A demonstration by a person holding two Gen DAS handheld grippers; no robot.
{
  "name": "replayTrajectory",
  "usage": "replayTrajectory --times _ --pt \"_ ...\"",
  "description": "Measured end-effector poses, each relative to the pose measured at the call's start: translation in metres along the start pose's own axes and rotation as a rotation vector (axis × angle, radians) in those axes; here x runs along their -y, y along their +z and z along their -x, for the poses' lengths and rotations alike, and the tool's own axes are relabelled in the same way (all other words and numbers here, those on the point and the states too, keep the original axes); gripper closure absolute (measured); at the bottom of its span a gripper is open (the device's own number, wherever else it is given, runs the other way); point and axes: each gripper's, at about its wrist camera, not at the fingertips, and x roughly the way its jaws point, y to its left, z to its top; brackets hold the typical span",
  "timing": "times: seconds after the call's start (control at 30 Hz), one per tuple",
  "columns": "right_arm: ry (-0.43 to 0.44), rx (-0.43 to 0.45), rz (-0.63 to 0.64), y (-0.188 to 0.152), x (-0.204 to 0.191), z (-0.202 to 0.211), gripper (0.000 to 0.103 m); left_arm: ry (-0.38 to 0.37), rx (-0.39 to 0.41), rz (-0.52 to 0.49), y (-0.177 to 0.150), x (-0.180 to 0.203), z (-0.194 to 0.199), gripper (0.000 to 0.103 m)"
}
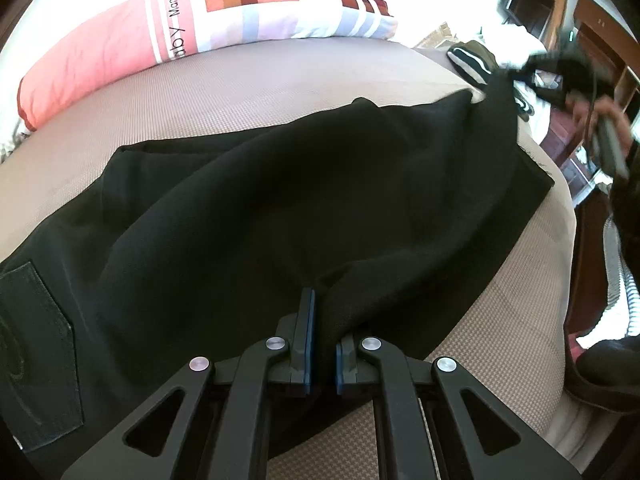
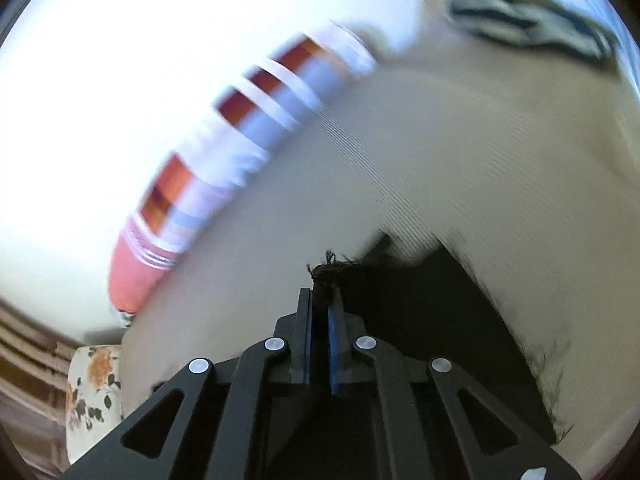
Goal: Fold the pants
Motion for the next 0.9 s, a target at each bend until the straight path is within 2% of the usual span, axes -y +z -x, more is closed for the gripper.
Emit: replayTrajectory --times 0.1,0.2,0.3,0.4,0.53,0.63,0.73,0.9 --pt "0.029 0.071 0.070 0.021 -0.038 0.030 0.098 0.005 0.006 -0.004 0.002 0.001 0.003 0.095" --pt "0.030 0.133 0.150 0.025 -0.066 0.063 0.098 0.011 0.025 -0.018 0.005 0.002 0.008 0.095" --pt "-0.034 0.163 0.210 0.012 -0.072 0.086 0.098 0.011 0.028 -0.047 0.008 0.006 0.008 0.095" --pt "-0.126 0.150 0.184 -0.010 -0.041 0.093 0.098 0.020 0.011 -0.096 0.005 0.012 0.002 0.095" --pt "-0.258 0.041 0.047 -0.047 0.039 0.073 0.098 0.023 -0.015 -0.173 -0.002 0.022 -0.006 0.093" --pt "-0.310 -0.039 -0.055 -0.075 0.085 0.052 0.099 0.055 -0.018 -0.262 -0.005 0.032 -0.007 0.093" --pt "-0.324 -0.047 -0.072 -0.085 0.096 0.044 0.099 0.045 -0.036 -0.277 -0.002 0.031 -0.006 0.093" --pt "-0.338 -0.001 -0.024 -0.081 0.083 0.057 0.099 0.019 -0.027 -0.303 -0.004 0.035 0.004 0.093"
